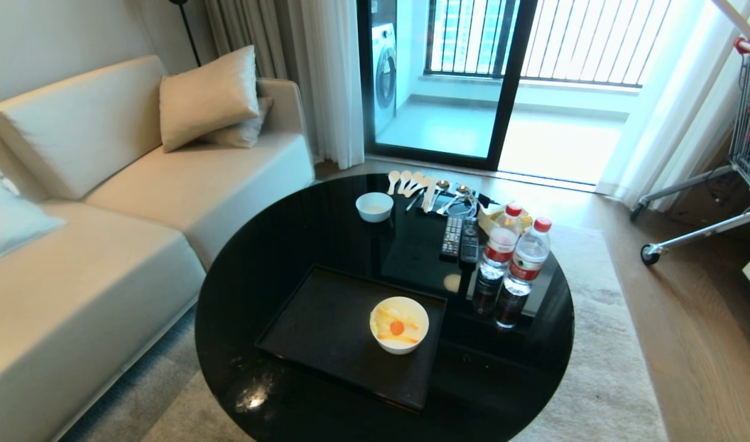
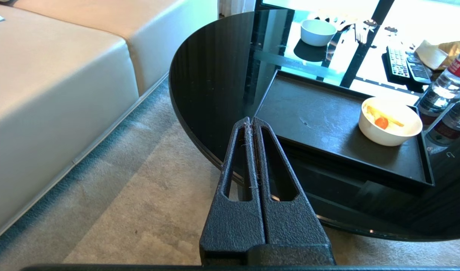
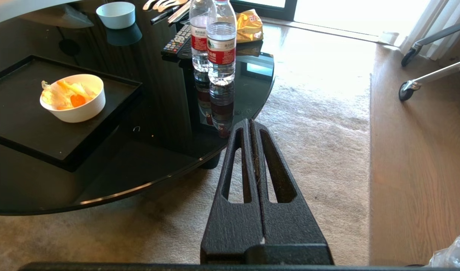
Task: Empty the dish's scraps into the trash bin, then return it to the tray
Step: Pick up the bowl with leftover food
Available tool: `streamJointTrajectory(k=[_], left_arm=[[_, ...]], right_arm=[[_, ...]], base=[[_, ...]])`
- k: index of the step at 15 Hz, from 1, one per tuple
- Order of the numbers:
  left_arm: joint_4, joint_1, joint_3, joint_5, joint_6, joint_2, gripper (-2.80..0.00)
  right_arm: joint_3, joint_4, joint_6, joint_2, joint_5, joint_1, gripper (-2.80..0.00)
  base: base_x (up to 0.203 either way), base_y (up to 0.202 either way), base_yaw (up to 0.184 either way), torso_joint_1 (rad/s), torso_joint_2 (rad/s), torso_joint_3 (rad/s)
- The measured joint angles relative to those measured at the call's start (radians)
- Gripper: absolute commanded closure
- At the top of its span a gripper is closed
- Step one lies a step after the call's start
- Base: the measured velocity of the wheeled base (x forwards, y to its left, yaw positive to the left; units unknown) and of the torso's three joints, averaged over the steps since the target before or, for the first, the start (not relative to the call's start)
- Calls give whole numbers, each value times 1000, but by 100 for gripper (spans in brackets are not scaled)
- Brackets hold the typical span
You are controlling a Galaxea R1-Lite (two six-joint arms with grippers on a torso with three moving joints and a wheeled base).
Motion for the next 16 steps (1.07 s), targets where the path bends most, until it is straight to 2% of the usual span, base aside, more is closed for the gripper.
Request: streamJointTrajectory(k=[16], left_arm=[[0, 0, 0, 0, 0, 0, 0]], right_arm=[[0, 1, -4, 0, 0, 0, 0]], base=[[0, 0, 0, 0, 0, 0]])
